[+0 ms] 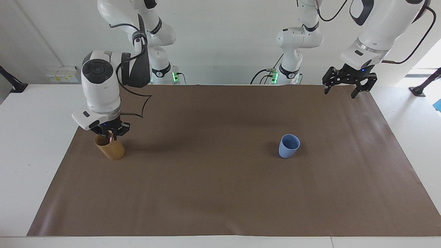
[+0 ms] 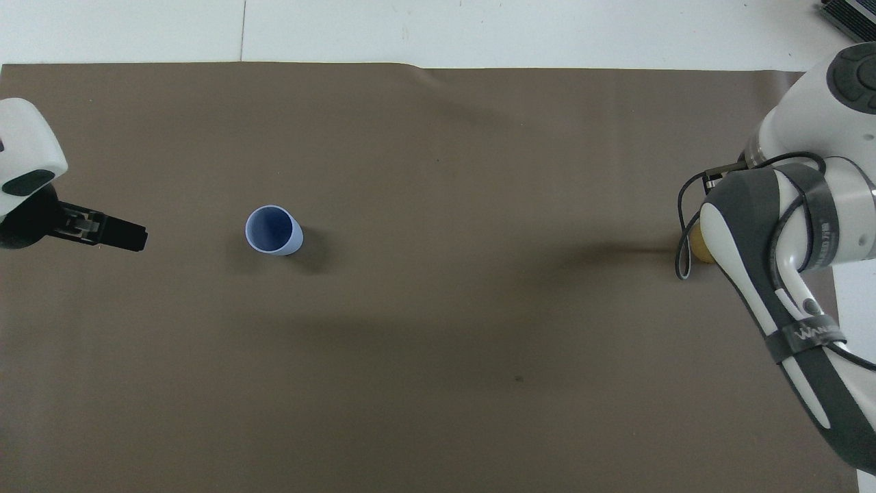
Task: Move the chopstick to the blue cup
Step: 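Lift the chopstick with the right gripper while the left gripper grasps the blue cup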
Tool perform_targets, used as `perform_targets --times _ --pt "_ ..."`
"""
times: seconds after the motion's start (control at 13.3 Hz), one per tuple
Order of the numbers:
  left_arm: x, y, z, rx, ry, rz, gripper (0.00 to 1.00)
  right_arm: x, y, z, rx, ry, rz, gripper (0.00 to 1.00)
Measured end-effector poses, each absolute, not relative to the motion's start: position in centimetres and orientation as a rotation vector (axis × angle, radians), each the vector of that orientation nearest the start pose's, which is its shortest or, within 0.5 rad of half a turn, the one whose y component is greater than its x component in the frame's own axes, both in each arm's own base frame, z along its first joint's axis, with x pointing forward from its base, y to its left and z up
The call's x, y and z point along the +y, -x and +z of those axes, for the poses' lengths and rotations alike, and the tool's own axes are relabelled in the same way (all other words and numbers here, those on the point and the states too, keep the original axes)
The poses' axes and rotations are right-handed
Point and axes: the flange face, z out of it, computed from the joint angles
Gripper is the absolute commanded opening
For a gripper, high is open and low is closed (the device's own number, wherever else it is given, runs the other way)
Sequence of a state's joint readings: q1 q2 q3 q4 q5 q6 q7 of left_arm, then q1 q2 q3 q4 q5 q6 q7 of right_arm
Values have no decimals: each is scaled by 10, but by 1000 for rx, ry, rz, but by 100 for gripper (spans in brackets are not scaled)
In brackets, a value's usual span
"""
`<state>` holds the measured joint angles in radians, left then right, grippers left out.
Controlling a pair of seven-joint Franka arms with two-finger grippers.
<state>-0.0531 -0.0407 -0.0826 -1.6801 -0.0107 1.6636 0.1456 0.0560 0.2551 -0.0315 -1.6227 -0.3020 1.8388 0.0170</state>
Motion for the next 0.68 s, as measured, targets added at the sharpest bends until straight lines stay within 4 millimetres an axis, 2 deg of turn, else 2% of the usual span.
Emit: perform_targets --times 0.15,0.23,0.45,0.68 --pt "-95 -549 575 390 3134 -80 100 -7 -635 473 -172 3435 67 23" --pt "-104 -552 565 368 3139 -90 100 -7 -635 473 -174 3435 77 19" --pt "-116 -559 546 347 3146 -81 100 -7 -634 473 -179 3435 83 0" --pt "-132 -568 510 308 3158 -130 100 -7 -633 477 -180 3436 81 0"
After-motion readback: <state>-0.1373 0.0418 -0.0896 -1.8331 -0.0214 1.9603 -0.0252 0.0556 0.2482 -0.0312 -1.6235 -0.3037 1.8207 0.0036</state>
